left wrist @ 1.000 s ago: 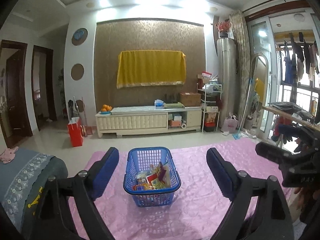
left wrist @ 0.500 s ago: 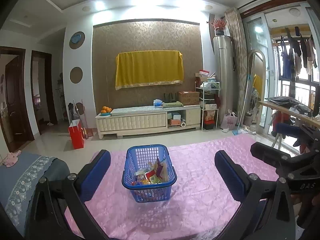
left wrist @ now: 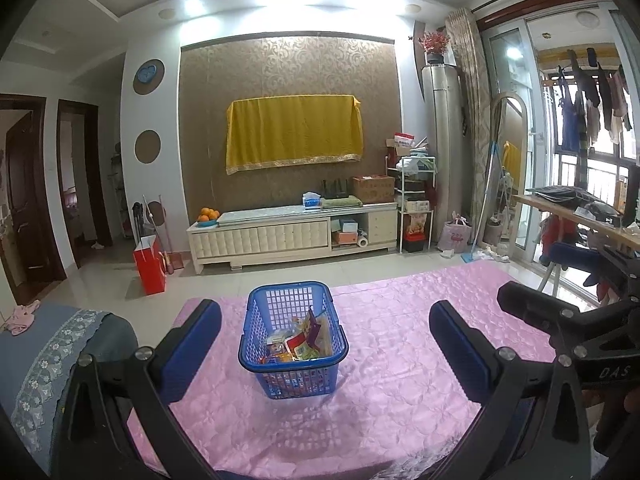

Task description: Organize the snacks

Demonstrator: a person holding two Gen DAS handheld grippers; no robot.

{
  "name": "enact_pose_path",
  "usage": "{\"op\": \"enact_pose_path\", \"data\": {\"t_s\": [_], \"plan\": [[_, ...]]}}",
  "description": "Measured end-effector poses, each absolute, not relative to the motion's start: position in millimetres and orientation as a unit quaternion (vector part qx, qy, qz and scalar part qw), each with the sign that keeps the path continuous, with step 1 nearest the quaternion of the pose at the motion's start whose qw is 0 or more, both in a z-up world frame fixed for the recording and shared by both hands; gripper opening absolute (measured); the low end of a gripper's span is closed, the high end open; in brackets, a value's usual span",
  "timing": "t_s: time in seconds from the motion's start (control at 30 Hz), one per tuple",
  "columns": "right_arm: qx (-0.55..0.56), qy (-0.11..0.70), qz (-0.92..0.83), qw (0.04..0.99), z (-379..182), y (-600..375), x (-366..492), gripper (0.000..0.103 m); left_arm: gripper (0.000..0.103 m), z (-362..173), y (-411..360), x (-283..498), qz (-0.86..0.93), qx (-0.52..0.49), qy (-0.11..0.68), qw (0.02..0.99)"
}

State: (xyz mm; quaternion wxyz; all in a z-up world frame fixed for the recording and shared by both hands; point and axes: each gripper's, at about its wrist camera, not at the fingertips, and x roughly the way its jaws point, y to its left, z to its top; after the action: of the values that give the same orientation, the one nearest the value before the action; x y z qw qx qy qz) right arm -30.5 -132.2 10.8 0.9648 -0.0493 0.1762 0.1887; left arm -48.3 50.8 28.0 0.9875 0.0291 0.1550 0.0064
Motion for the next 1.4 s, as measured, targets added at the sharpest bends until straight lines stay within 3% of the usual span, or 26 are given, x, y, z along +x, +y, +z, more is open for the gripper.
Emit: {"op": "enact_pose_path", "data": {"t_s": [1.4], "plan": [[-0.047, 0.183, 0.177, 0.966, 8.1, -135.8, -29.5, 0.103, 0.103, 28.4, 45.4, -55.3, 0.004, 0.024, 0.168, 0.986]]}}
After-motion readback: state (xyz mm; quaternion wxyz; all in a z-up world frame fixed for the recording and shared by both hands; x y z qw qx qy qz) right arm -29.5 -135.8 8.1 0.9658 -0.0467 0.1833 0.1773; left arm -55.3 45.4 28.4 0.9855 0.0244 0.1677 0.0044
